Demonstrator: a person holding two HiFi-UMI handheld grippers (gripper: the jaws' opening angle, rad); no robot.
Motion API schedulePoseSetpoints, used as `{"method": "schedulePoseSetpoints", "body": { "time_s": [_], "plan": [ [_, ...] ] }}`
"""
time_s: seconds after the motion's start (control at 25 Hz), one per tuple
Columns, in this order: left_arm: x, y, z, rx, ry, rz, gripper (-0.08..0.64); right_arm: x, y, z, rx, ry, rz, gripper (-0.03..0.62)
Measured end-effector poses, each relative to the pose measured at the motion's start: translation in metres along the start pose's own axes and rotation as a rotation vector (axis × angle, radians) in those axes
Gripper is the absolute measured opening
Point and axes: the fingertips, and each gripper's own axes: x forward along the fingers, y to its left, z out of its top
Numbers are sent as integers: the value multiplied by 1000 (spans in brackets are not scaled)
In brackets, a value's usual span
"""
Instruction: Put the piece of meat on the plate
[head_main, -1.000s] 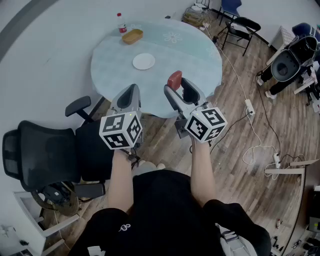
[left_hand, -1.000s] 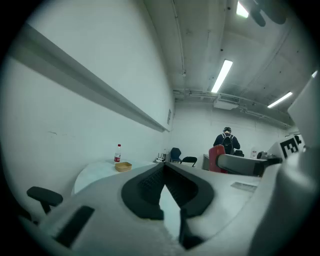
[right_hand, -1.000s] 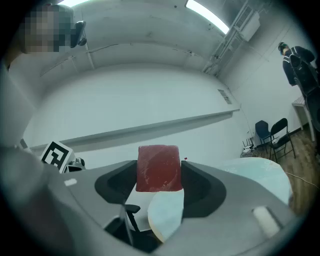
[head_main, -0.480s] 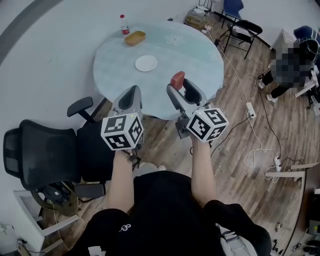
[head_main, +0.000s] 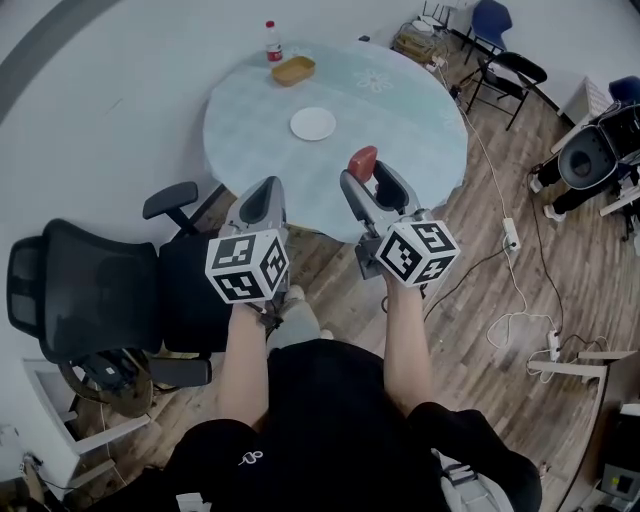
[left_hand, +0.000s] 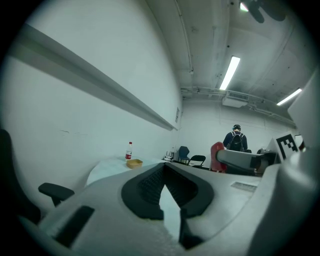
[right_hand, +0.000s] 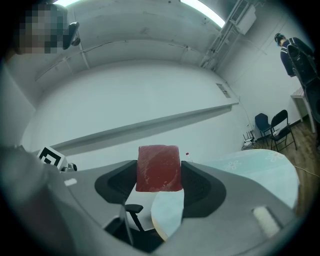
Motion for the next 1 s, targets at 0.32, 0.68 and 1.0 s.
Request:
{"method": "schedulePoseSetpoints", "body": {
  "time_s": [0.32, 0.68, 1.0],
  "plan": [
    [49, 30, -12, -27, 62, -7, -2, 42, -33, -15, 38, 38, -47, 287],
    [146, 85, -53, -101, 195, -34, -2, 124, -95, -52, 66, 128, -134, 287],
    [220, 135, -47, -189, 225, -95, -2, 196, -117, -58, 29, 188, -181, 287]
  ]
}}
